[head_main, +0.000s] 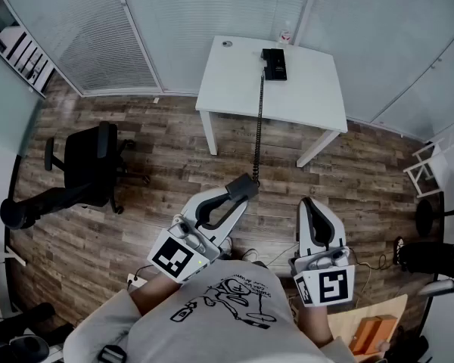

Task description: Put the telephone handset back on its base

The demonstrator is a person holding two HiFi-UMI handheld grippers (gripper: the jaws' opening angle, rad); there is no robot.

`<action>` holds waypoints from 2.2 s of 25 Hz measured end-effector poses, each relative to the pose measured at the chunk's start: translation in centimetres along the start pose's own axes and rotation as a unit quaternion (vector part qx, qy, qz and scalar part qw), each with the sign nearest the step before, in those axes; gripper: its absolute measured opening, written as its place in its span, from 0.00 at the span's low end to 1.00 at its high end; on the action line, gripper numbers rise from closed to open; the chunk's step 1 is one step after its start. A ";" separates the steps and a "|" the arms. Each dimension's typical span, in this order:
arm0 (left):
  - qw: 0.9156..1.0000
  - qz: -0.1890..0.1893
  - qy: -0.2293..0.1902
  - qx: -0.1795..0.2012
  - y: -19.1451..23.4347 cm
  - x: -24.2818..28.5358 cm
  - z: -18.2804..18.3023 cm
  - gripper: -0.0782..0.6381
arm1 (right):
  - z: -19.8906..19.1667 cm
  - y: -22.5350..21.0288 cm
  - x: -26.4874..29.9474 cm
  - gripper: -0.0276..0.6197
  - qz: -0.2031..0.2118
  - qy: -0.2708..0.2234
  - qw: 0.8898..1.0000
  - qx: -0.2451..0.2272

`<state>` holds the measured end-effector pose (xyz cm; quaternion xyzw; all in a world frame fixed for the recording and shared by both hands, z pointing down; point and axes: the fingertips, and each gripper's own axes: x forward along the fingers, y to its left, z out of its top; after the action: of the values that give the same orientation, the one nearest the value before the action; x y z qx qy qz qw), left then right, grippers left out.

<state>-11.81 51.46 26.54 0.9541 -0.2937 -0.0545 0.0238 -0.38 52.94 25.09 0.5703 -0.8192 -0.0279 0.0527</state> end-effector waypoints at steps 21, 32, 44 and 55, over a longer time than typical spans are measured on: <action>1.000 0.011 0.021 -0.003 5.4 -2.7 -1.1 0.20 | -1.0 2.7 4.7 0.06 0.003 0.007 0.999 0.035; 0.999 0.025 0.036 0.004 8.4 1.8 -1.8 0.20 | -2.0 -1.6 8.7 0.06 0.004 0.004 0.999 0.046; 0.998 0.025 0.056 0.009 11.4 12.0 -3.1 0.20 | -4.1 -11.3 13.6 0.06 -0.008 0.010 0.998 0.068; 0.996 0.025 0.080 0.013 14.3 22.0 -4.2 0.20 | -4.4 -20.8 18.1 0.06 -0.006 0.011 0.997 0.076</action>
<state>-1.21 27.35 29.86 0.9480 -0.3150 0.0265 0.0363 13.35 28.82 28.23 0.5777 -0.8150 0.0405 0.0184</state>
